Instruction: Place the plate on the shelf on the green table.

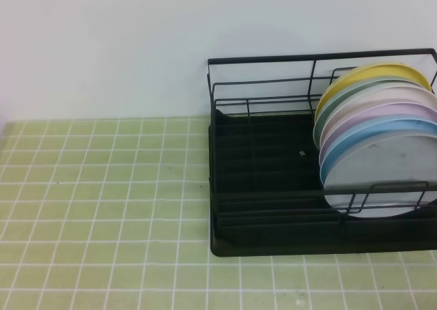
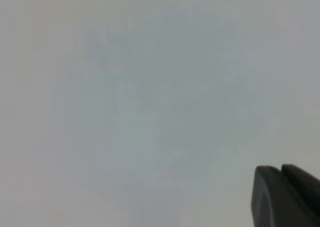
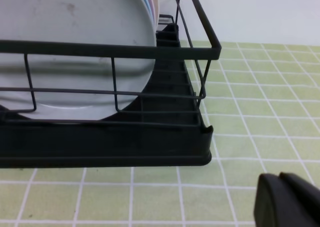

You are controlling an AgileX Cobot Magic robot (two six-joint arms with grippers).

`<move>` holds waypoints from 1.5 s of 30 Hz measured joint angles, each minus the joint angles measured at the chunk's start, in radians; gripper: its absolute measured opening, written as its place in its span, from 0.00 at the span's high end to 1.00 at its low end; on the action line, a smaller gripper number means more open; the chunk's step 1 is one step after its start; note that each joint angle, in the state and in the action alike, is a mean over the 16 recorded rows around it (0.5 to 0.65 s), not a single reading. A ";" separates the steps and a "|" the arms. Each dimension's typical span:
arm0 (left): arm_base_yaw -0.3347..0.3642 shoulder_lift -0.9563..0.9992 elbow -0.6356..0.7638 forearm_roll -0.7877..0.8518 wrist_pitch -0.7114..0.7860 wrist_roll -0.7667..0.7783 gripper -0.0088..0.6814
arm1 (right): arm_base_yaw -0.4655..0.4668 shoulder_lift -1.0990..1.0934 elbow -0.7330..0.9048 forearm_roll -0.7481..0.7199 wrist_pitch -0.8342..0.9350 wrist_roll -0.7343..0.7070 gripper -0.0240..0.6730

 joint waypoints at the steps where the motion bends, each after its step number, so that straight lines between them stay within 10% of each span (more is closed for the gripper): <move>1: 0.000 0.000 0.000 0.000 0.000 0.000 0.99 | 0.001 0.000 0.000 -0.001 0.000 0.000 0.97; 34: 0.000 0.000 0.010 0.004 0.028 -0.024 0.99 | 0.004 0.001 -0.002 -0.006 0.001 0.000 0.97; 45: 0.000 0.000 0.119 0.427 0.180 -0.449 0.99 | 0.004 0.001 -0.002 -0.006 0.001 0.000 0.97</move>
